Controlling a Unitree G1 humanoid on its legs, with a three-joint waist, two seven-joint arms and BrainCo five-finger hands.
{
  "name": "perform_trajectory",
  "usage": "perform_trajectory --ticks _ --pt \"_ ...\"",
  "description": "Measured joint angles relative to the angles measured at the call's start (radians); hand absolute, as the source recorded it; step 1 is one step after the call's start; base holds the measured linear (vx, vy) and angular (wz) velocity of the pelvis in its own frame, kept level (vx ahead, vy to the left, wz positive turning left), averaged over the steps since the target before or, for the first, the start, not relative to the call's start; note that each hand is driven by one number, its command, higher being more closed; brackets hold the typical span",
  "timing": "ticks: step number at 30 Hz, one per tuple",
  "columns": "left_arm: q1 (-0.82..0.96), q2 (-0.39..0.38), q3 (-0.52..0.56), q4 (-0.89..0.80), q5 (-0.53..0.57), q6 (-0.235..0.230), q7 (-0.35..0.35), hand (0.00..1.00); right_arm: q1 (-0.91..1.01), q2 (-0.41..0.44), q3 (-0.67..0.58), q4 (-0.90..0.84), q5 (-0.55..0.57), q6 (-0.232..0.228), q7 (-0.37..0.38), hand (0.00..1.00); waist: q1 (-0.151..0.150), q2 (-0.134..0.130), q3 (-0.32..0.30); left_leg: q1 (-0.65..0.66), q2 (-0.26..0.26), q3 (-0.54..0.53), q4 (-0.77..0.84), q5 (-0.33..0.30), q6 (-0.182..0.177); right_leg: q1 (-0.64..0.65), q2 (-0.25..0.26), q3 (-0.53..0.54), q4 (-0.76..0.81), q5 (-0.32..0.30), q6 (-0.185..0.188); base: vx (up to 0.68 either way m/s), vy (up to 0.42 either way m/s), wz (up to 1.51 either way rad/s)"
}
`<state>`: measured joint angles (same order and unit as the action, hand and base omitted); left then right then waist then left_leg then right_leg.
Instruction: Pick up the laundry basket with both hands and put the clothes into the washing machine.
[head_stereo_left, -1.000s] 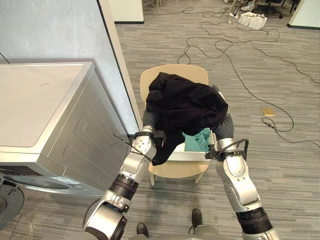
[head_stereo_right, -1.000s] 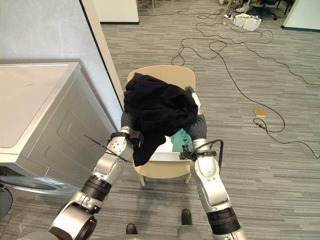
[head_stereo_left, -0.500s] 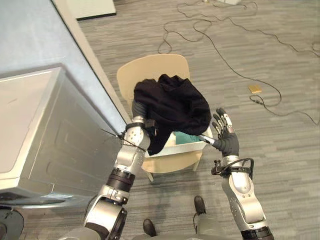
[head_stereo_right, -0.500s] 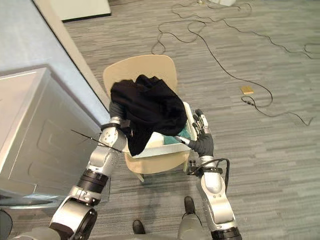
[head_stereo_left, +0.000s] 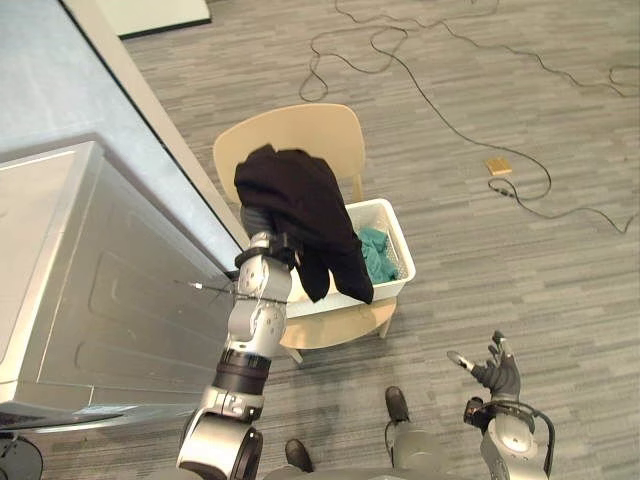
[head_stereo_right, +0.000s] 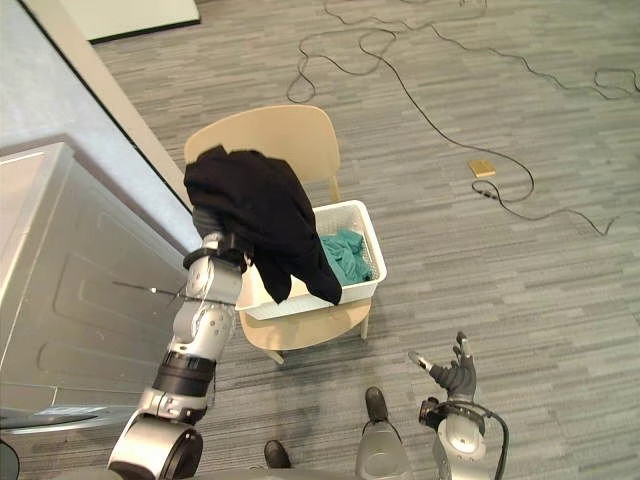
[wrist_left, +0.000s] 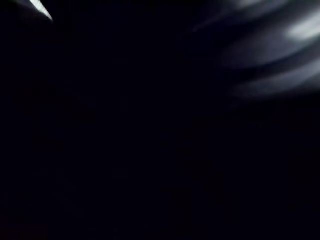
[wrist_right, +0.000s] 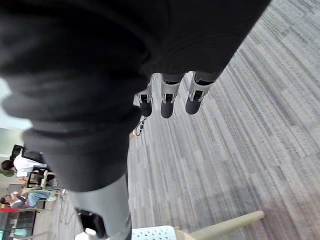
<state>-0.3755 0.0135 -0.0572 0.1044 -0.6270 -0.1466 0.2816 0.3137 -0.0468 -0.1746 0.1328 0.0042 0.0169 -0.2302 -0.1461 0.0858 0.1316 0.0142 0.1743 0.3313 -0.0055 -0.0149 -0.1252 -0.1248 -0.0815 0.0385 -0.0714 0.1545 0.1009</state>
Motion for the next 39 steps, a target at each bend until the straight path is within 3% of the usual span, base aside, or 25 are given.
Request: perform_trajectory --ticks 4,9,13,15,18,19,20,21,23,27,28,30,32,33,34,36,37,38,39 --pt "0.079 0.008 0.039 0.000 0.003 0.002 -0.024 1.00 -0.005 0.000 -0.017 0.117 -0.007 0.004 0.040 0.00 0.031 -0.015 0.009 -0.002 0.019 -0.007 0.050 -0.035 0.000 0.031 0.011 -0.001 -0.022 0.002 -0.003 -0.02 -0.030 0.01" --pt "0.147 0.009 0.058 0.000 0.010 0.007 -0.058 1.00 -0.015 0.001 -0.017 0.226 -0.008 0.007 0.067 0.00 0.049 -0.022 0.008 -0.003 0.027 -0.030 0.063 -0.032 -0.005 0.047 0.018 -0.008 -0.022 0.004 -0.009 0.00 -0.012 0.06" --pt "0.194 0.009 0.046 -0.041 0.011 0.007 -0.074 1.00 -0.055 0.005 -0.009 0.353 -0.015 0.009 0.087 0.00 0.058 -0.043 0.016 -0.035 0.029 -0.088 0.097 -0.033 -0.004 0.072 0.011 -0.071 -0.002 -0.017 -0.016 -0.02 0.006 0.48" --pt "0.205 0.008 0.025 -0.070 0.010 0.005 -0.085 1.00 -0.086 -0.002 -0.001 0.444 -0.031 0.011 0.095 0.00 0.082 -0.058 0.025 -0.079 0.035 -0.132 0.149 -0.034 -0.001 0.064 0.008 -0.125 0.052 -0.052 -0.022 -0.09 0.014 0.83" --pt "0.240 0.000 0.019 -0.118 0.011 -0.004 -0.086 1.00 -0.152 -0.009 -0.005 0.594 -0.054 0.014 0.103 0.00 0.119 -0.062 0.026 -0.128 0.053 -0.158 0.233 -0.030 0.029 0.046 0.007 -0.195 0.177 -0.141 -0.046 -0.09 -0.018 0.87" --pt "0.261 0.001 0.021 -0.140 0.011 -0.017 -0.086 1.00 -0.163 -0.015 -0.010 0.645 -0.054 0.017 0.107 0.00 0.119 -0.060 0.023 -0.133 0.051 -0.181 0.185 -0.026 0.079 0.050 -0.008 -0.227 0.193 -0.157 -0.064 -0.13 -0.032 0.92" --pt "0.272 0.002 0.023 -0.155 0.012 -0.020 -0.088 1.00 -0.168 -0.012 -0.025 0.669 -0.054 0.019 0.112 0.00 0.123 -0.065 0.019 -0.112 0.051 -0.173 0.170 -0.026 0.073 0.052 -0.025 -0.257 0.188 -0.154 -0.066 -0.10 -0.034 1.11" --pt "0.281 0.003 0.028 -0.164 0.013 -0.027 -0.090 1.00 -0.174 -0.020 -0.053 0.705 -0.060 0.030 0.124 0.00 0.135 -0.068 0.021 -0.152 0.096 -0.109 0.341 -0.074 0.121 0.063 -0.039 -0.305 0.197 -0.143 -0.062 -0.03 -0.030 0.93" --pt "0.300 -0.013 0.024 -0.164 0.018 -0.030 -0.108 1.00 -0.163 -0.043 -0.088 0.767 -0.092 0.035 0.129 0.00 0.133 -0.063 0.014 -0.155 0.180 -0.055 0.569 -0.118 0.135 0.100 -0.059 -0.398 0.195 -0.142 -0.062 -0.06 0.037 1.21" --pt "0.343 -0.066 0.020 -0.165 0.060 -0.030 -0.132 1.00 -0.130 -0.068 -0.165 0.843 -0.066 0.037 0.125 0.00 0.110 -0.015 -0.035 -0.122 0.293 0.049 0.636 -0.107 0.134 0.102 -0.126 -0.544 0.196 -0.109 -0.011 -0.04 0.262 1.30" --pt "0.353 -0.072 0.024 -0.166 0.073 -0.030 -0.132 1.00 -0.130 -0.064 -0.205 0.870 -0.040 0.037 0.123 0.00 0.104 -0.003 -0.045 -0.130 0.269 0.085 0.586 -0.130 0.066 0.101 -0.154 -0.597 0.201 -0.094 0.009 -0.05 0.451 1.61" --pt "0.388 -0.064 0.053 -0.177 0.091 -0.033 -0.128 1.00 -0.132 -0.035 -0.251 0.914 -0.011 0.034 0.116 0.00 0.108 -0.042 -0.058 -0.154 0.211 0.099 0.528 -0.152 0.035 0.103 -0.176 -0.624 0.163 -0.083 -0.008 -0.08 0.353 1.44" --pt "0.438 -0.044 0.108 -0.176 0.090 -0.034 -0.125 1.00 -0.152 -0.026 -0.255 0.951 -0.003 0.037 0.118 0.00 0.112 -0.058 -0.059 -0.207 0.181 0.041 0.514 -0.191 -0.007 0.140 -0.165 -0.649 0.126 -0.042 -0.024 -0.10 0.251 1.32" --pt "0.453 -0.036 0.107 -0.176 0.089 -0.034 -0.126 1.00 -0.152 -0.026 -0.256 0.954 -0.003 0.037 0.116 0.00 0.115 -0.051 -0.055 -0.218 0.171 0.015 0.511 -0.200 -0.006 0.148 -0.169 -0.670 0.130 -0.035 -0.023 -0.07 0.272 1.23" --pt "0.482 -0.029 0.105 -0.176 0.089 -0.032 -0.128 1.00 -0.155 -0.026 -0.256 0.952 -0.003 0.037 0.117 0.00 0.123 -0.068 -0.057 -0.226 0.144 -0.027 0.498 -0.205 -0.004 0.164 -0.192 -0.704 0.159 -0.032 -0.019 -0.05 0.225 1.13" --pt "0.525 -0.035 0.076 -0.176 0.089 -0.020 -0.131 1.00 -0.150 -0.022 -0.257 0.923 -0.002 0.037 0.117 0.00 0.143 -0.070 -0.049 -0.212 0.090 -0.065 0.469 -0.205 0.007 0.167 -0.263 -0.712 0.266 -0.032 -0.020 -0.06 0.188 1.01" --pt "0.554 -0.038 0.049 -0.181 0.089 -0.006 -0.140 1.00 -0.131 -0.020 -0.252 0.851 0.001 0.039 0.117 0.00 0.155 -0.068 -0.028 -0.181 0.044 -0.091 0.448 -0.217 0.031 0.156 -0.320 -0.624 0.390 -0.032 -0.060 -0.11 0.186 0.86" --pt "0.569 -0.047 0.030 -0.187 0.089 0.000 -0.148 1.00 -0.119 -0.016 -0.245 0.797 0.004 0.037 0.120 0.00 0.155 -0.061 -0.017 -0.156 0.016 -0.116 0.433 -0.211 0.049 0.126 -0.344 -0.510 0.495 -0.011 -0.117 -0.14 0.191 1.35" --pt "0.580 -0.049 0.008 -0.195 0.089 0.003 -0.157 1.00 -0.103 0.024 -0.241 0.753 0.013 0.032 0.121 0.00 0.154 -0.057 -0.014 -0.140 -0.010 -0.170 0.393 -0.207 0.055 0.055 -0.293 -0.273 0.625 -0.139 -0.063 -0.10 0.103 1.26"
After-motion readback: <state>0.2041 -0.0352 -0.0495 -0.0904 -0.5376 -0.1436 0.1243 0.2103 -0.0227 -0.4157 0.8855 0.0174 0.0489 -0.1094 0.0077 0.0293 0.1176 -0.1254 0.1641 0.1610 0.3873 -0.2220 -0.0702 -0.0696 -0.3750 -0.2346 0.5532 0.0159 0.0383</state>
